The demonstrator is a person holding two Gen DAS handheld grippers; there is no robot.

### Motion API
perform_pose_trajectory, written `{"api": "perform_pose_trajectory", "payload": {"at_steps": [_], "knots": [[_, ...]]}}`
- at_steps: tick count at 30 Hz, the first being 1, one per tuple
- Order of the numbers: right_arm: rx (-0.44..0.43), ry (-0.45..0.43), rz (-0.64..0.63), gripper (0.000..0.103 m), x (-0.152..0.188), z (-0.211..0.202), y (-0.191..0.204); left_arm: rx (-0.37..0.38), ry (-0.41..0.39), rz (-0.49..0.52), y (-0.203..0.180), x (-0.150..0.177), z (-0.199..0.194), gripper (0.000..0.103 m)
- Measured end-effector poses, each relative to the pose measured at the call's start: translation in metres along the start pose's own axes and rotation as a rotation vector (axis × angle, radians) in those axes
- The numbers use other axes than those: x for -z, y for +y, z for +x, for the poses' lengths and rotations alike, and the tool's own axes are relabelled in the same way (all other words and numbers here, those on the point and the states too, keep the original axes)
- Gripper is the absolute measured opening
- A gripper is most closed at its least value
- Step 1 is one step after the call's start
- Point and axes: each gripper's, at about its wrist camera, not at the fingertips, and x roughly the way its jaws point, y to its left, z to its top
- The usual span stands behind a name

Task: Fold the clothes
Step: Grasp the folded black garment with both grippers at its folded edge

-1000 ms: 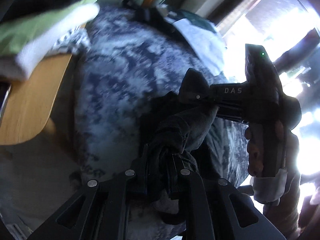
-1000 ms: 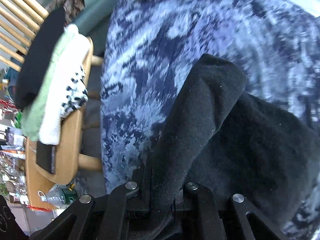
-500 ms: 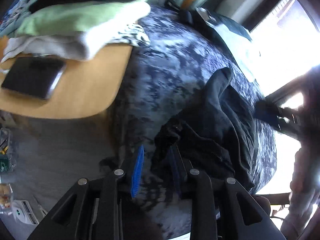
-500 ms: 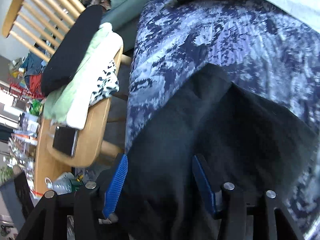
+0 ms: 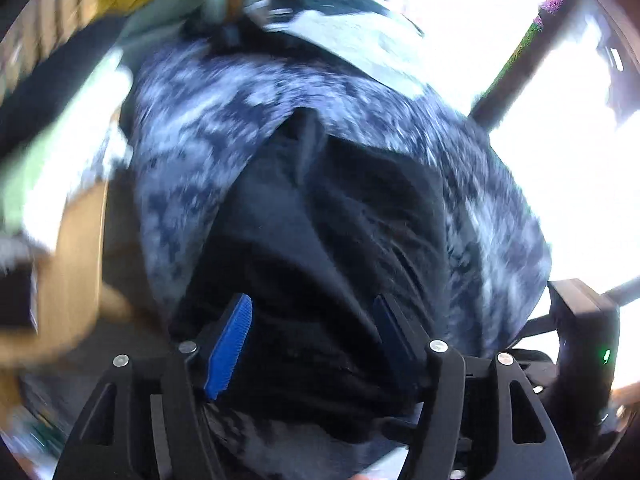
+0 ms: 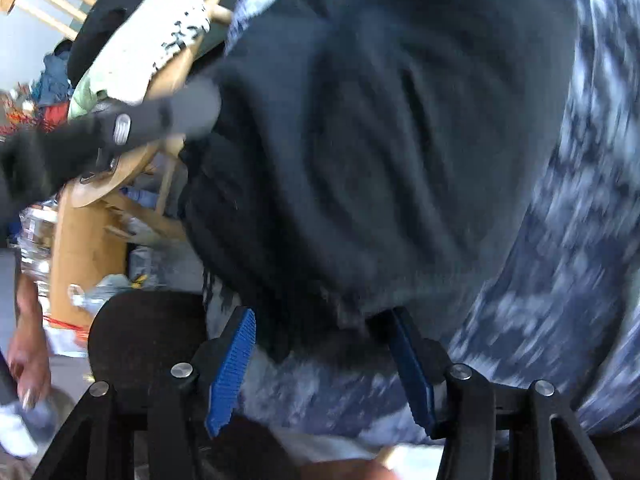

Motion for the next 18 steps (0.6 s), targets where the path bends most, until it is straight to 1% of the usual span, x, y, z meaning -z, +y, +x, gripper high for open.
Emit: {"api": "perform_pose_trajectory", "payload": {"at_steps": [2,3,5,8,11,14,16,18], "knots": [[-0.078,0.004,0.083,0.056,0.004,-0.001,-0.019,0.018,0.001,0.081,-0.008,0.004,0.007,0.067],[-0.12,-0.013,0.134,0.056,0.005,-0.006,-0.031,0.016,0.008,0.113,-0.011,0.008,0.011,0.067],[-0.149,-0.064,0.201,0.057,0.006,-0.019,-0.048,-0.022,0.034,0.16,-0.015,0.017,0.023,0.067],[-0.148,-0.149,0.248,0.058,0.005,-0.041,-0.065,-0.077,0.061,0.194,-0.017,0.032,0.039,0.067],[-0.117,-0.178,0.249,0.058,-0.002,-0.049,-0.069,-0.123,0.035,0.217,-0.023,0.044,0.043,0.067],[-0.115,-0.196,0.263,0.058,-0.016,-0.047,-0.072,-0.172,0.028,0.258,-0.031,0.048,0.045,0.068],[-0.116,-0.204,0.277,0.059,-0.03,-0.044,-0.076,-0.184,0.015,0.275,-0.035,0.049,0.042,0.068],[-0.126,-0.214,0.291,0.06,-0.04,-0.041,-0.081,-0.173,-0.028,0.287,-0.037,0.053,0.033,0.069]]}}
